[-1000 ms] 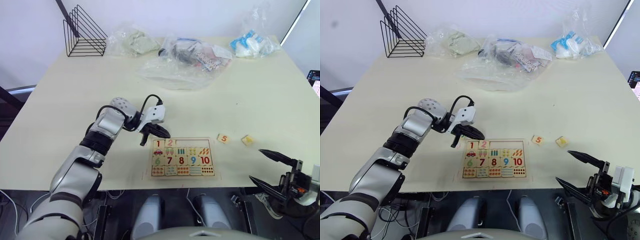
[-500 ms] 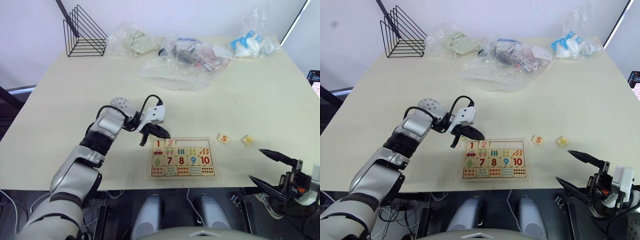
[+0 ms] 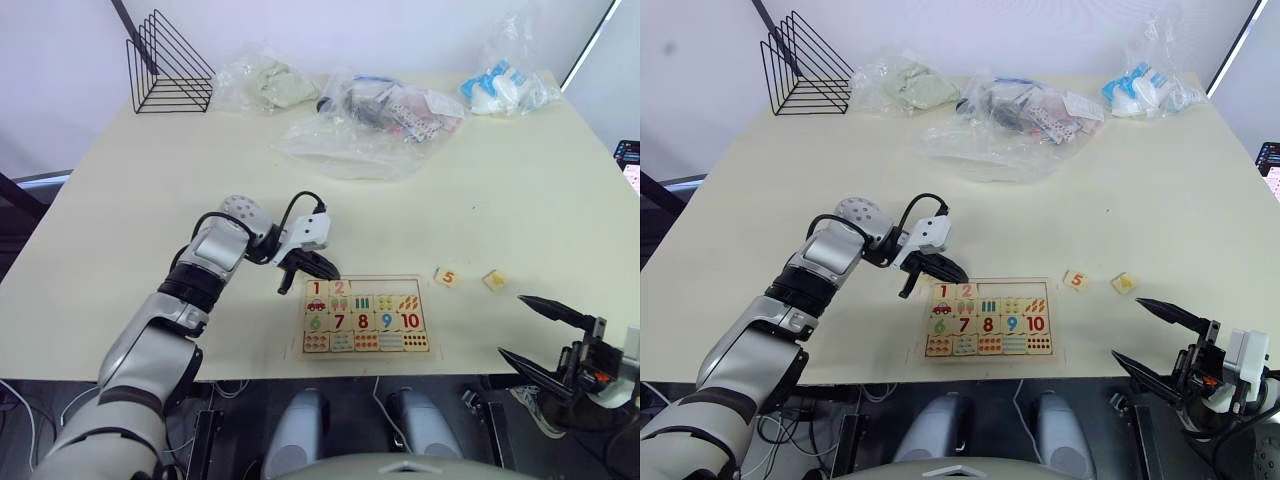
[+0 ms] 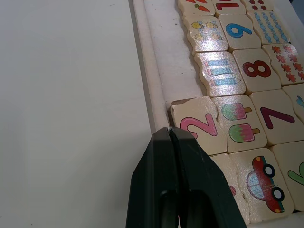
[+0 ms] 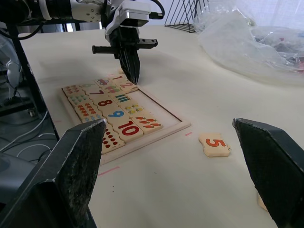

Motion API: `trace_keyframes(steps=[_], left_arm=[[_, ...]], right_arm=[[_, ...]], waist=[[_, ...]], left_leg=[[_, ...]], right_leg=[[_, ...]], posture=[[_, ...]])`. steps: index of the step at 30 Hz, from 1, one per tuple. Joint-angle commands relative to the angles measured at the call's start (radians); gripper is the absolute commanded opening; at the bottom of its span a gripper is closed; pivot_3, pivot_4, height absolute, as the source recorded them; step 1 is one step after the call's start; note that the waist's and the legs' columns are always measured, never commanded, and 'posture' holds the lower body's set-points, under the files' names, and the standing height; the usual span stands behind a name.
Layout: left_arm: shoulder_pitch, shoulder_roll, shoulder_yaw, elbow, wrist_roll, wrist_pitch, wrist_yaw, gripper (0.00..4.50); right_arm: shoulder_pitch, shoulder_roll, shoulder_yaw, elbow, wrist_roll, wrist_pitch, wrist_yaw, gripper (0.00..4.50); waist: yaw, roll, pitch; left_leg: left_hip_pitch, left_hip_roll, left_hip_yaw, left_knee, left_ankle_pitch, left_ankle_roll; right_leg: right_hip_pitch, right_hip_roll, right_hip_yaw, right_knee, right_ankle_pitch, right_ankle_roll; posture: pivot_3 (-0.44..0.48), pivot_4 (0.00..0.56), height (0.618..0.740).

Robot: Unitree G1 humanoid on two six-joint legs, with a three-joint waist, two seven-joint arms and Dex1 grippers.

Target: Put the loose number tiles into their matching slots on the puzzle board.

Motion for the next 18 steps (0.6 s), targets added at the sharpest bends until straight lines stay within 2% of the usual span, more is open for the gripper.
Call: trace_keyframes(steps=[1,9,13,18], left_arm=[[-0.001,0.003,0.037,-0.015,-0.004,-0.02,0.008,0.06],[0.02,-0.011,0.143,-0.046,-0.093,0.025,0.04,0.06],[0.067,-0.012,0.226,-0.15,-0.169,0.146,0.1,0.06],[0.191,-0.012,0.357,-0.318,-0.275,0.219,0.202,0.06]], right_arm=[[0.0,-0.011,-0.021,-0.022,0.01,-0.003,0.003,4.5],[-0.007,-0.008,-0.027,0.003,-0.003,-0.009,-0.006,4.5],[-0.012,-0.014,-0.036,0.026,-0.025,-0.008,-0.026,4.5],[-0.026,-0.034,-0.046,0.055,-0.06,0.008,-0.074,4.5]], waist=[[0.0,0.0,0.0],[0.0,0.0,0.0],[-0.001,0.0,0.0],[-0.001,0.0,0.0]], left_leg=[[0.0,0.0,0.0,0.0,0.0,0.0],[0.0,0.0,0.0,0.0,0.0,0.0],[0.0,0.0,-0.002,0.0,0.0,0.0],[0.0,0.001,-0.004,0.0,0.0,0.0]], right_leg=[[0.0,0.0,0.0,0.0,0.0,0.0],[0.0,0.0,0.0,0.0,0.0,0.0],[0.0,0.0,0.0,0.0,0.0,0.0],[0.0,0.0,0.001,0.001,0.0,0.0]], posture=[[0.0,0.15,0.74],[0.0,0.15,0.74],[0.0,0.15,0.74],[0.0,0.15,0.74]])
